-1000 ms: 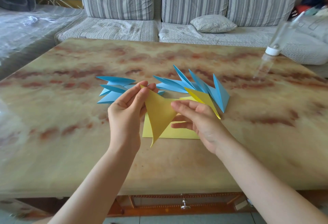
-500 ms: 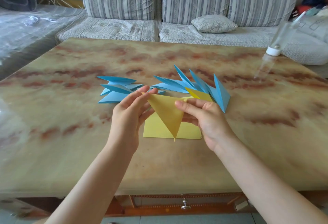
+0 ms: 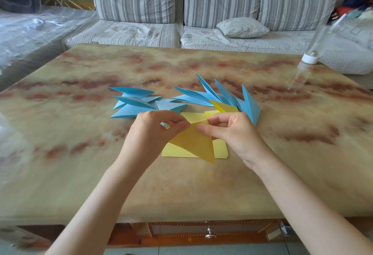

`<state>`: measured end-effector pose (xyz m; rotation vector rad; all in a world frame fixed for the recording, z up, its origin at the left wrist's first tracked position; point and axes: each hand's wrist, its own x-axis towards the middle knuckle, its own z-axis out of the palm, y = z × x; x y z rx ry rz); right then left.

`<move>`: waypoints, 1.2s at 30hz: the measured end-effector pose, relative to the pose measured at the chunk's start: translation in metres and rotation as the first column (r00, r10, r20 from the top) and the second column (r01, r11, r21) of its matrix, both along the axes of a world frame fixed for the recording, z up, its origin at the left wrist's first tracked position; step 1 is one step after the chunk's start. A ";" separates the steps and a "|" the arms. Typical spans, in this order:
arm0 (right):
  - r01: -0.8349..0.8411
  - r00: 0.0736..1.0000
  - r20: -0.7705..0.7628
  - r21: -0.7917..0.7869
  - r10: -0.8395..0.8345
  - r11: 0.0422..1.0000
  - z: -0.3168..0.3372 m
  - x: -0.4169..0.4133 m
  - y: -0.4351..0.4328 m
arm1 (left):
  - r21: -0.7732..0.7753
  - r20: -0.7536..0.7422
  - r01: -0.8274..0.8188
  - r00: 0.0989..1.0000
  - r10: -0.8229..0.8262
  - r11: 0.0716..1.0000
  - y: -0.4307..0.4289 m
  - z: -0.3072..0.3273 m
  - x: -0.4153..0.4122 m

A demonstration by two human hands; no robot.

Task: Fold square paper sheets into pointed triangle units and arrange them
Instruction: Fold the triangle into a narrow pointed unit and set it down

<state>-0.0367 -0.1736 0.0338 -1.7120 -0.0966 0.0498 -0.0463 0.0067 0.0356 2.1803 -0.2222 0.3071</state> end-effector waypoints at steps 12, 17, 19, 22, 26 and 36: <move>0.111 0.987 0.106 0.125 -0.124 0.986 -0.002 0.001 0.001 | -0.080 0.066 -0.012 0.998 0.017 0.997 -0.009 -0.001 -0.004; 0.061 0.998 0.010 0.098 -0.062 0.993 -0.004 0.003 0.000 | -0.090 0.066 -0.028 0.997 0.034 0.996 -0.009 -0.005 -0.001; 0.030 0.999 -0.036 0.091 -0.027 0.995 -0.004 0.003 -0.003 | -0.102 0.065 -0.041 0.997 0.048 0.994 -0.006 -0.006 0.001; 0.031 0.999 -0.022 0.081 -0.030 0.996 -0.005 0.002 -0.004 | -0.105 0.064 -0.052 0.996 0.059 0.993 -0.004 -0.007 0.003; 0.046 0.999 0.016 0.089 -0.048 0.995 -0.005 0.002 -0.004 | -0.105 -0.003 -0.035 0.999 0.035 0.994 -0.003 -0.009 0.005; -0.042 0.990 0.133 -0.053 0.049 0.998 -0.005 -0.005 0.008 | -0.187 -0.075 0.001 0.997 -0.015 0.982 -0.008 -0.007 0.004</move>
